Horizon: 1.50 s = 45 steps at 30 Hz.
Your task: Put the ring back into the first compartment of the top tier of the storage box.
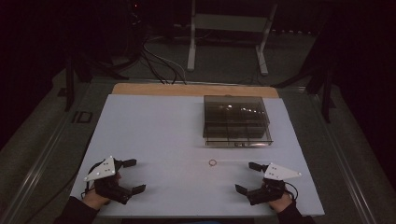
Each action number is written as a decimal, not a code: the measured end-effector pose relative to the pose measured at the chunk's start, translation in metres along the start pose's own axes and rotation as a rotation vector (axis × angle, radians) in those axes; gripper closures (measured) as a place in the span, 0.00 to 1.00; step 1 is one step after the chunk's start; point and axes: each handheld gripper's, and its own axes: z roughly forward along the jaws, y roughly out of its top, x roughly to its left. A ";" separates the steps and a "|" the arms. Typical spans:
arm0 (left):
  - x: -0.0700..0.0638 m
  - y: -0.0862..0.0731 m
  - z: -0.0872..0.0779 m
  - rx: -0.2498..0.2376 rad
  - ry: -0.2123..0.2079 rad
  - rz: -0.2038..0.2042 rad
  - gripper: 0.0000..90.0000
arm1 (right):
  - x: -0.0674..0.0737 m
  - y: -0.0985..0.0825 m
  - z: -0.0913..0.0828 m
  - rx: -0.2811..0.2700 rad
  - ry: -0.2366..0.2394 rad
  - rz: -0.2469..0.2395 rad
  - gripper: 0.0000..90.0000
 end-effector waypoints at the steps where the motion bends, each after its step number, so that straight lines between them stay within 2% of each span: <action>1: 0.000 0.000 0.000 0.000 0.001 -0.003 0.01 | 0.000 0.000 0.000 0.001 0.002 0.000 0.00; 9: -0.001 0.001 0.001 0.005 -0.002 -0.001 0.01 | -0.002 -0.002 0.002 0.023 0.016 0.006 0.00; 15: -0.002 0.001 -0.001 -0.010 -0.007 0.003 0.01 | 0.001 0.000 0.003 0.019 0.000 -0.022 0.00; 20: -0.003 0.002 -0.001 -0.011 -0.022 0.008 0.01 | 0.001 0.000 0.007 0.039 -0.016 -0.035 0.00; 24: -0.004 0.000 -0.002 0.001 -0.027 0.015 0.01 | 0.002 0.002 0.009 0.047 -0.011 -0.040 0.00; 28: -0.002 0.000 -0.003 -0.017 -0.030 0.001 0.01 | 0.003 0.003 0.010 0.054 -0.006 -0.045 0.00; 34: -0.002 0.001 -0.002 -0.013 -0.029 0.014 0.01 | 0.003 0.002 0.010 0.054 -0.007 -0.045 0.00; 45: -0.002 0.001 -0.003 -0.016 -0.033 0.005 0.01 | 0.007 0.004 0.012 0.087 0.003 -0.054 0.00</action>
